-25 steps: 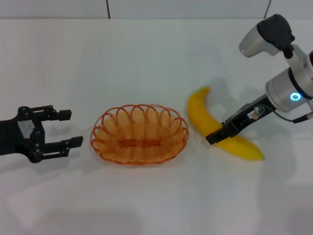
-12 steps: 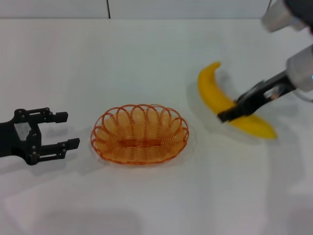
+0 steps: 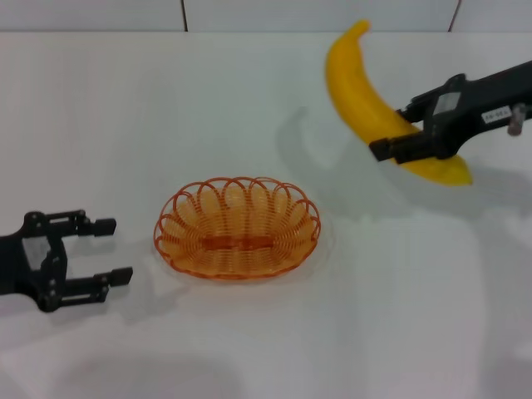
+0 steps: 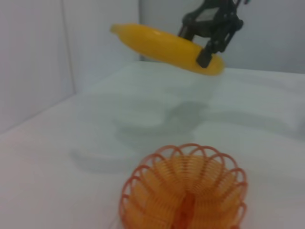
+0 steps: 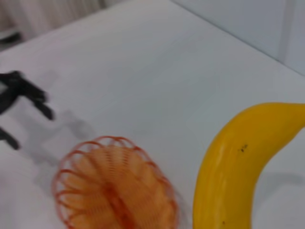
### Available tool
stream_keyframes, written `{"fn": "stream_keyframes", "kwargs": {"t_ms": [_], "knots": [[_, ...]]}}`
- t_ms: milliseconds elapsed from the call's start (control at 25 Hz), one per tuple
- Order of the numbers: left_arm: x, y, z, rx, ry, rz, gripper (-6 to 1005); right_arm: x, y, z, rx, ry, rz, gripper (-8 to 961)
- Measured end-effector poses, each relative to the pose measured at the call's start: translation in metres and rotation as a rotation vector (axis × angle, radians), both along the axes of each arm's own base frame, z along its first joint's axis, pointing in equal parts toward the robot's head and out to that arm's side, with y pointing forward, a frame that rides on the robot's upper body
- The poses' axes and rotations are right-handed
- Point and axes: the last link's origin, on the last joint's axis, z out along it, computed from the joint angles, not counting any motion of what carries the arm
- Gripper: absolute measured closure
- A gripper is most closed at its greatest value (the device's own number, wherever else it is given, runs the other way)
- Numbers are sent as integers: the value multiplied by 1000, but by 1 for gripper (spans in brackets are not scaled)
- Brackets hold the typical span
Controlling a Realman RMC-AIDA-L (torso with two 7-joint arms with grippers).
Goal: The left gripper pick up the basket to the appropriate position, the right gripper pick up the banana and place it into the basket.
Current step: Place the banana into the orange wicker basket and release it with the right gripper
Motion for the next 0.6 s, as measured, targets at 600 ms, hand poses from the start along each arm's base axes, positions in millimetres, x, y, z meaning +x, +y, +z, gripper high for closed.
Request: {"fn": "stream_keyframes", "kwargs": {"t_ms": [600], "knots": [[-8,-5,3,-17,-9,26,291,-24,-16,-36,-156,-48,187,428]]}}
